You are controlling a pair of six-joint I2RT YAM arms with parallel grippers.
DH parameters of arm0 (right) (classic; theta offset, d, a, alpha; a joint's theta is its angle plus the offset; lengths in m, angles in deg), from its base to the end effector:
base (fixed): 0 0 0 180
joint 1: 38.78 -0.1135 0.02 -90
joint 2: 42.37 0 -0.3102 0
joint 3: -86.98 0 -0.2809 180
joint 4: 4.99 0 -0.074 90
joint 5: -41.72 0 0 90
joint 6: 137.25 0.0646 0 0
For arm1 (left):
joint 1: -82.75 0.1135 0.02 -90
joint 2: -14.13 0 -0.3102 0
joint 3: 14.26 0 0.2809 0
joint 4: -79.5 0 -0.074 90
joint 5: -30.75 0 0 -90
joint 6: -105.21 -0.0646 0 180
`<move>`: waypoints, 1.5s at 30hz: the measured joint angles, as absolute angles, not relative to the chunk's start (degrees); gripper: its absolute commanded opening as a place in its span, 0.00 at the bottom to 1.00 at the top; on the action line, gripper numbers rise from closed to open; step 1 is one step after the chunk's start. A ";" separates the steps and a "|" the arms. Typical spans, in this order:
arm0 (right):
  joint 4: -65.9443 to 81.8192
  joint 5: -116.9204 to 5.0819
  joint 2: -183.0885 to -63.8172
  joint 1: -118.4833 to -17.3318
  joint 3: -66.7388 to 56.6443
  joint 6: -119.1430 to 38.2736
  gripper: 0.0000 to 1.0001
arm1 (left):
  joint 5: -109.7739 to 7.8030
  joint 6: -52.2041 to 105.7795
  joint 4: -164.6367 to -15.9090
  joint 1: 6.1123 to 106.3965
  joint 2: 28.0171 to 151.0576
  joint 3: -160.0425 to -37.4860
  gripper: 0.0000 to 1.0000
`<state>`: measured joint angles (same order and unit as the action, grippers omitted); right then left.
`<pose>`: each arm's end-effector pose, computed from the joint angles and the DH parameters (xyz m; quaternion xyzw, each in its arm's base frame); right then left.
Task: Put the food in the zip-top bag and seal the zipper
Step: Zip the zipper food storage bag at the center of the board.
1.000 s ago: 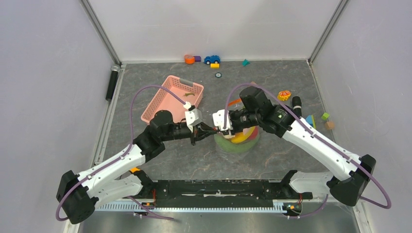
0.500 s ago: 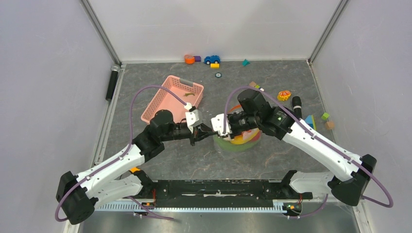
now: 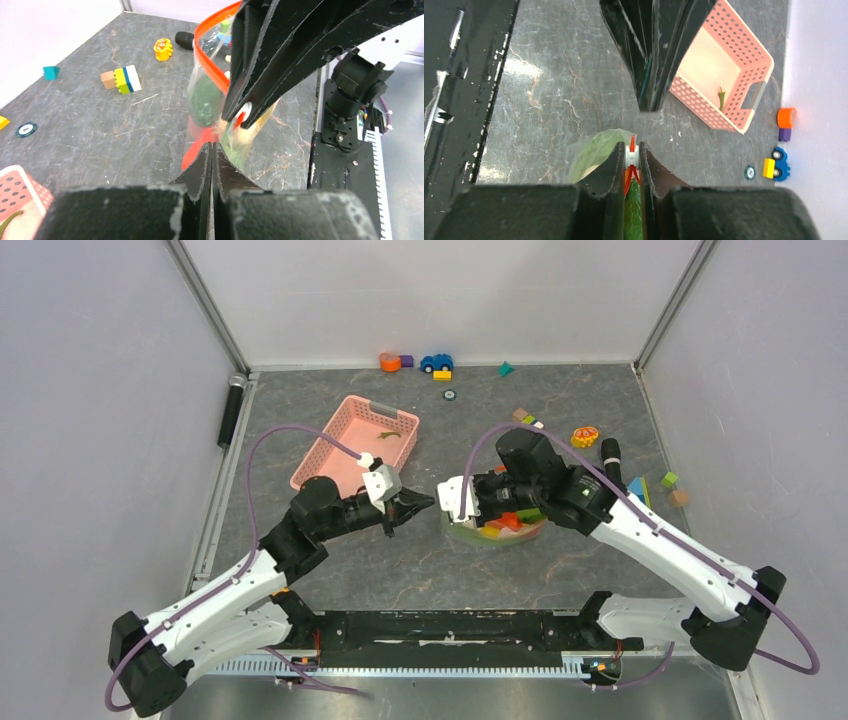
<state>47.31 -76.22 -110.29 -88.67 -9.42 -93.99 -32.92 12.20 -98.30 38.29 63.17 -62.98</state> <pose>0.1566 0.2329 0.3987 -0.7196 0.4956 0.2276 0.4298 0.1436 -0.1811 0.3404 0.4273 0.5806 -0.3921 0.5714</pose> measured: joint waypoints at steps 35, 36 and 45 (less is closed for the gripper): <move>46.06 -74.47 -108.63 -87.71 -9.33 -86.73 0.05 | -18.63 16.44 -111.59 38.31 79.41 -65.38 0.02; 46.08 -74.34 -108.54 -87.75 -9.24 -86.67 0.05 | -18.63 16.44 -111.81 38.33 79.36 -65.38 0.02; 45.41 -73.71 -108.30 -89.04 -9.39 -86.54 0.06 | -23.35 16.77 -115.96 38.05 74.84 -60.57 0.02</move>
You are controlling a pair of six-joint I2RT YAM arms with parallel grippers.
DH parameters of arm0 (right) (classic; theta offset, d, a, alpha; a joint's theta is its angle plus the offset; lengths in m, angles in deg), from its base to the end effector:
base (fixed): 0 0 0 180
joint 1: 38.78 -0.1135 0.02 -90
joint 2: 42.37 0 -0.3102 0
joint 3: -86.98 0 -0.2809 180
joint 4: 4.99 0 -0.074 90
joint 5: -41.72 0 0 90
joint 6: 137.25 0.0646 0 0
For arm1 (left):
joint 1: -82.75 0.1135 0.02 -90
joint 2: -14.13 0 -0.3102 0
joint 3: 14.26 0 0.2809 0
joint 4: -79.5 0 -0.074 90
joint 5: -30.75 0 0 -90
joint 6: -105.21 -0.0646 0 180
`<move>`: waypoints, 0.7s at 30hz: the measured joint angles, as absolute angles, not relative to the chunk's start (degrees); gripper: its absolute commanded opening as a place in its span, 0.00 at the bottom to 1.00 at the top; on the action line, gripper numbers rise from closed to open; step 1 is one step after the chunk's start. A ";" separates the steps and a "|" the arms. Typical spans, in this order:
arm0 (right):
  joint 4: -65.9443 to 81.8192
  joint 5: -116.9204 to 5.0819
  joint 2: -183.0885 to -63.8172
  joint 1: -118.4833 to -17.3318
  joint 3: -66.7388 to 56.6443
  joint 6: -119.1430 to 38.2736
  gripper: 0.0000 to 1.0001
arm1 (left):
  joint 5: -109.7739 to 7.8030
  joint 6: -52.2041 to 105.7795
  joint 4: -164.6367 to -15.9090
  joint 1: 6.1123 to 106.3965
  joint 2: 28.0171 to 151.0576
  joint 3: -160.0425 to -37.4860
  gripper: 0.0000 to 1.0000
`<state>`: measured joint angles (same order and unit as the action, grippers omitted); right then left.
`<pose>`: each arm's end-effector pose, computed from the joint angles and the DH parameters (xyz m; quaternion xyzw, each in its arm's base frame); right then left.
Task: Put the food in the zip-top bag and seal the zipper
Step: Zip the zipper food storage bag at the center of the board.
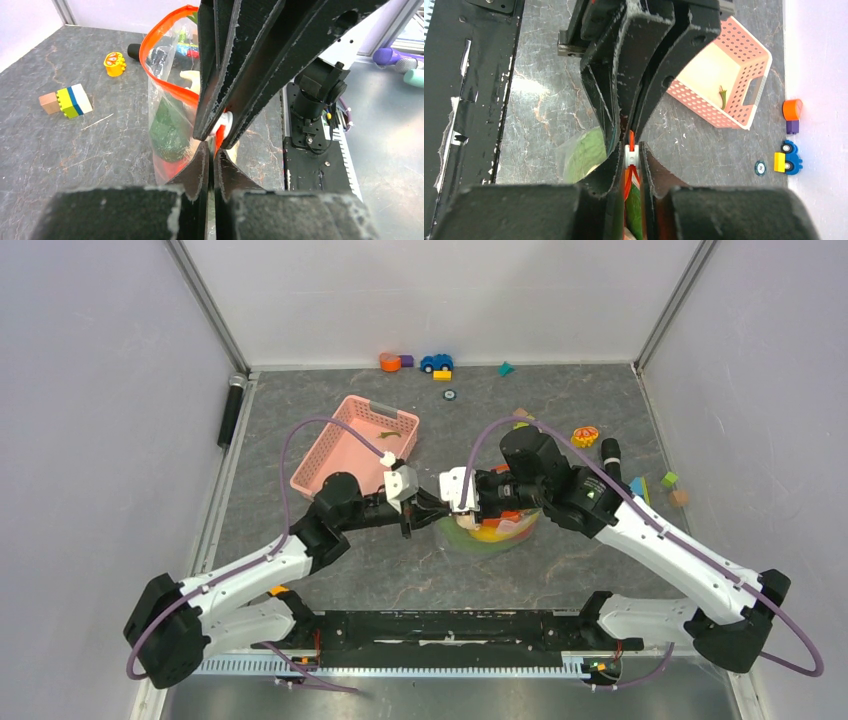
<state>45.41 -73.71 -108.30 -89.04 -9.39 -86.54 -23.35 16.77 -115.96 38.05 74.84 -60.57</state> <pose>0.1528 0.2272 0.4106 -0.6778 0.5334 0.2370 0.4471 0.1629 -0.2145 0.3165 0.4495 0.5389 -0.4652 0.5395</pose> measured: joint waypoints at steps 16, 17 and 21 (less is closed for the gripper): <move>43.33 -67.13 -106.53 -90.07 -11.80 -86.38 0.07 | -31.63 17.25 -117.21 37.65 64.92 -53.99 0.02; 43.57 -66.52 -106.53 -90.07 -11.80 -86.23 0.07 | -31.89 17.27 -117.16 37.65 64.54 -53.73 0.02; 44.68 -63.83 -106.60 -90.07 -11.80 -85.71 0.07 | -33.31 17.27 -116.99 37.65 62.88 -52.51 0.02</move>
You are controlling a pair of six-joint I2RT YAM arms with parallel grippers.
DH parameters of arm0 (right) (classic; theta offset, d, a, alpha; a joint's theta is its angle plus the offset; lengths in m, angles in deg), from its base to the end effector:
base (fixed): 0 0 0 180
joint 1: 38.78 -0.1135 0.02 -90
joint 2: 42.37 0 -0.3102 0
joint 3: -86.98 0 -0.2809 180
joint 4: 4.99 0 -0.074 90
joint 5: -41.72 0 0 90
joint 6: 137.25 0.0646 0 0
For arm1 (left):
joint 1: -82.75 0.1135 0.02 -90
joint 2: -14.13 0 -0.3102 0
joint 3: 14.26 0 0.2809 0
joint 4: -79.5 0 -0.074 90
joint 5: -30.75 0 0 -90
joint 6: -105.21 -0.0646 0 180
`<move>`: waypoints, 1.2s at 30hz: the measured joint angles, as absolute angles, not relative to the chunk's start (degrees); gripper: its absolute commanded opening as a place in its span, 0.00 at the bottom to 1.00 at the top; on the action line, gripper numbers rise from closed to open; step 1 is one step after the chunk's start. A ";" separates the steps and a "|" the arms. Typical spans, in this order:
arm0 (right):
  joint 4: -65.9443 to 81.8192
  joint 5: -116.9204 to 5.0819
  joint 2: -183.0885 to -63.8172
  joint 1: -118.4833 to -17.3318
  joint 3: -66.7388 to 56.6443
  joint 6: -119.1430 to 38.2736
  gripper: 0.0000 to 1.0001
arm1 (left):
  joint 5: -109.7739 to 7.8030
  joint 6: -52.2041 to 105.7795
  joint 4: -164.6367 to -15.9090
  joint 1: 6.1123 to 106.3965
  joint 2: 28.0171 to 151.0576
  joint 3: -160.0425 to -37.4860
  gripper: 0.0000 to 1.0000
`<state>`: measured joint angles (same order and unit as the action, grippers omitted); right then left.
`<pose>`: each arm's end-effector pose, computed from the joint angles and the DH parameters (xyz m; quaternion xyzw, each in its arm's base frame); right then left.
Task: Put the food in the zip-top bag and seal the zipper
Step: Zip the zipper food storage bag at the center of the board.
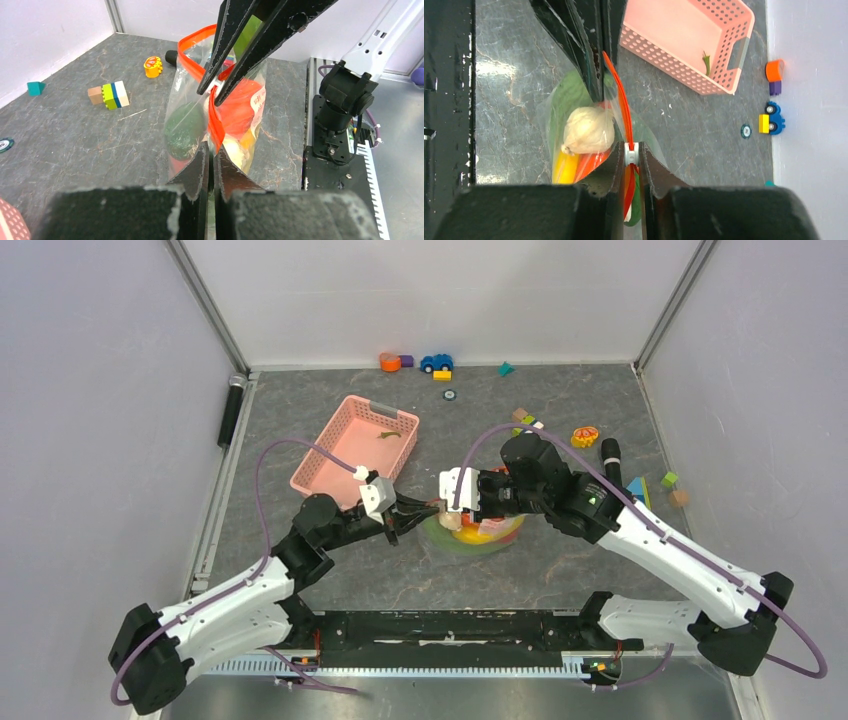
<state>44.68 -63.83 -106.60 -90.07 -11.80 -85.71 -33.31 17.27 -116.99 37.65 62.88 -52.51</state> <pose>0.1544 0.2203 0.4014 -0.6594 0.5703 0.1711 0.4590 0.1374 -0.1779 0.3093 0.3944 0.5455 -0.4273 0.6036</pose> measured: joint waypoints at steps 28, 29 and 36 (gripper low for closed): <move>46.48 -52.60 -96.26 -89.83 -15.03 -80.33 0.00 | -41.51 17.27 -116.68 37.32 58.36 -49.77 0.02; 46.46 -53.29 -96.26 -89.61 -15.19 -80.53 0.00 | -41.03 17.27 -116.53 37.35 58.64 -49.77 0.02; 46.39 -53.53 -100.74 -88.49 -15.67 -81.40 0.00 | -41.33 17.25 -111.98 37.91 60.30 -50.08 0.02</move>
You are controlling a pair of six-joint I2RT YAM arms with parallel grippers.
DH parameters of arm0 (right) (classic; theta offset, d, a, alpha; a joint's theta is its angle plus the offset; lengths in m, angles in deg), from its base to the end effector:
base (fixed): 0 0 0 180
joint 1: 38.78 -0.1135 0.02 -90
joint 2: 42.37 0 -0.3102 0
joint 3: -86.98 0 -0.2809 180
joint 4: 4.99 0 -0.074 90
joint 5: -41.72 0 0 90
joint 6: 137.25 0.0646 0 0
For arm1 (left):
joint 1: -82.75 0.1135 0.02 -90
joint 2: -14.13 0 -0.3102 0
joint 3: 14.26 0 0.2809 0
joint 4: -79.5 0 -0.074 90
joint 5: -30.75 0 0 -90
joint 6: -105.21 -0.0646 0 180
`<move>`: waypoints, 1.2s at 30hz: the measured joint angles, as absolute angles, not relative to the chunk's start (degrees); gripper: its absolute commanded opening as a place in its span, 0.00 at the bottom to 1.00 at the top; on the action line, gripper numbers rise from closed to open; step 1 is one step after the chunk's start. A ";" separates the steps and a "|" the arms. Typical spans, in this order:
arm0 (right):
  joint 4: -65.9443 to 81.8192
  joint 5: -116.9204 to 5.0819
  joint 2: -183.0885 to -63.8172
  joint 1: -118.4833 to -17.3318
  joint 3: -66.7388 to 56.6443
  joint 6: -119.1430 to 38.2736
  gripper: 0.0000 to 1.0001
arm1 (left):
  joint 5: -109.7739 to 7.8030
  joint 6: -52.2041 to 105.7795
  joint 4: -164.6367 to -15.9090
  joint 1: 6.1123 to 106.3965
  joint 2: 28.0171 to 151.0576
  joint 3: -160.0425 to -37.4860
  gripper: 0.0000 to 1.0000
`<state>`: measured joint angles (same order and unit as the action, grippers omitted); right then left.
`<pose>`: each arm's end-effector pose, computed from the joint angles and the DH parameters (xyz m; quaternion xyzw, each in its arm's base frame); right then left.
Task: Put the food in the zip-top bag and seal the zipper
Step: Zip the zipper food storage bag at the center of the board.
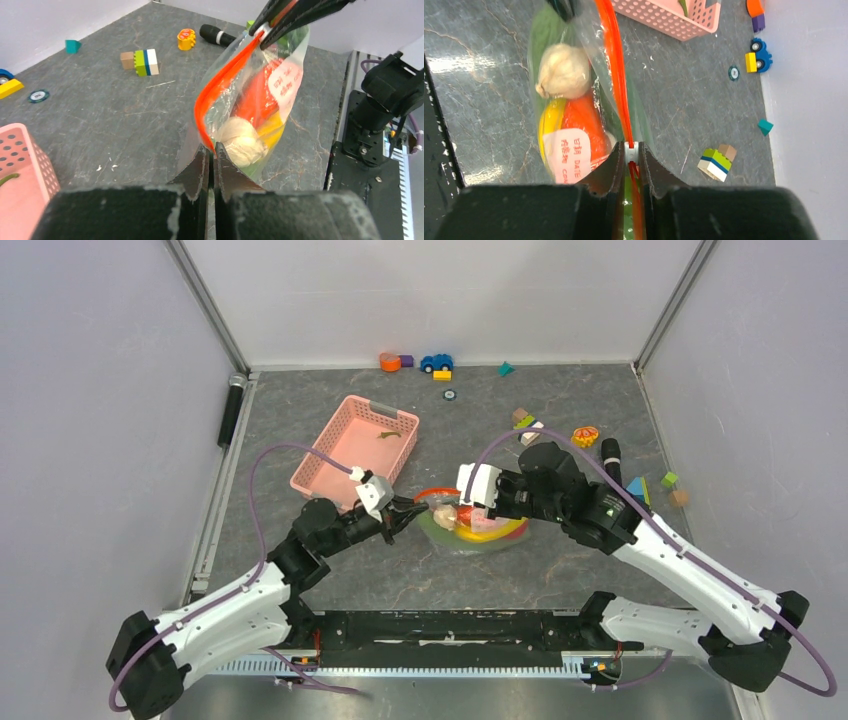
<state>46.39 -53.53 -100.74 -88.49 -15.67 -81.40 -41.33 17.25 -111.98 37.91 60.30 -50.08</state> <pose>0.1505 0.1867 0.3949 -0.6014 0.6365 0.1049 0.4714 0.1398 -0.1671 0.2895 0.3559 0.6033 -0.3806 0.6038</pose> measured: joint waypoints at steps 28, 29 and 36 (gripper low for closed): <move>43.22 -57.75 -111.12 -53.28 -17.04 -82.80 0.05 | -69.40 23.46 -110.04 38.33 59.74 -47.39 0.02; 43.00 -59.31 -110.93 -53.28 -17.04 -82.87 0.10 | -67.93 23.37 -110.43 38.33 59.54 -47.22 0.02; 37.80 -75.02 -106.55 -53.28 -18.75 -82.76 0.57 | -51.83 20.20 -110.45 38.33 58.12 -47.54 0.02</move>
